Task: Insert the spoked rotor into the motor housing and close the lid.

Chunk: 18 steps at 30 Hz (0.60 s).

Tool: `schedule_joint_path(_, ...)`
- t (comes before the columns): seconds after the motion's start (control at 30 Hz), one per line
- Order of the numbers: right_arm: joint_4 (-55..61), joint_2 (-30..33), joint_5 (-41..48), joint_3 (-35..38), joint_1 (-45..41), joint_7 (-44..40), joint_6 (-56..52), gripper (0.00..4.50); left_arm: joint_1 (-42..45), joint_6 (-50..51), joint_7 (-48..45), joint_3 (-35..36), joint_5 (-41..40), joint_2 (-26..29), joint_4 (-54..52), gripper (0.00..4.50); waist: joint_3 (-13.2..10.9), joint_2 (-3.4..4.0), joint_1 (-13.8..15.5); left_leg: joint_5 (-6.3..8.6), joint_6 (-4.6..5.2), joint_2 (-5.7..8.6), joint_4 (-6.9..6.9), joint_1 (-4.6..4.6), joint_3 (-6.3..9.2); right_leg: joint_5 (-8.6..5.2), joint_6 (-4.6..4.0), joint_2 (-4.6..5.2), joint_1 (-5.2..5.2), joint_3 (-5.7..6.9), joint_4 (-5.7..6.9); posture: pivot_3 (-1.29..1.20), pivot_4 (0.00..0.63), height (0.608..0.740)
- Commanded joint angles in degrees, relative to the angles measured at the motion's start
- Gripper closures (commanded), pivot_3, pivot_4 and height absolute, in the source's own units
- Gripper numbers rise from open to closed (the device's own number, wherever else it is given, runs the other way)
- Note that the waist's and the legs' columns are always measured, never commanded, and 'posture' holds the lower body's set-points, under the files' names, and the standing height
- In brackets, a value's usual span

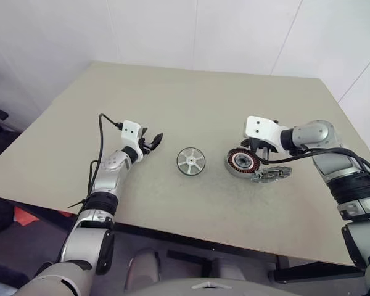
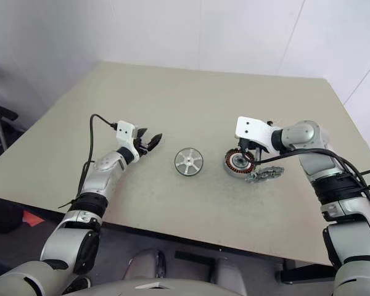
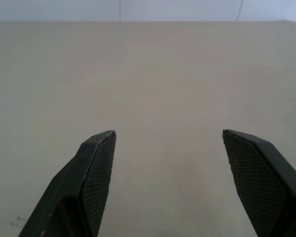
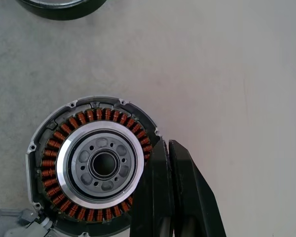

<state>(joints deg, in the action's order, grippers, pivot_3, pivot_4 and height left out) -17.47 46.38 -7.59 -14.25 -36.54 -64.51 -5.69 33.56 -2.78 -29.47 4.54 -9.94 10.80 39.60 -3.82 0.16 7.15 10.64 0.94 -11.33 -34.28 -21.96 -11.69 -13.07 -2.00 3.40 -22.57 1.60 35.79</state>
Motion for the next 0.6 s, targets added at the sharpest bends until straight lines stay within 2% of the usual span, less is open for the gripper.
schedule_joint_path(0.03, 0.98, 0.4, -0.93, -0.02, 1.03, 0.58, 0.41, 4.49, 1.28, -1.55, -0.13, 0.13, 0.12, 0.25, -1.03, 0.81, 0.0, 0.0, 0.01, 0.0, 0.0, 0.0, 0.0, 0.01, 0.0, 0.0, 0.0, 0.0, 0.01, 0.0, -0.01, 0.0, 0.0, 0.74)
schedule_joint_path(0.6, 4.19, 3.79, -0.59, 2.13, 5.25, -0.1, -0.52, 4.49, 0.83, -1.39, 0.03, 0.17, 0.16, 0.39, -1.55, 0.81, 0.0, 0.0, 0.09, 0.02, 0.02, 0.0, 0.0, -0.04, 0.0, 0.0, 0.0, 0.0, -0.02, 0.0, -0.02, 0.0, 0.0, 0.74)
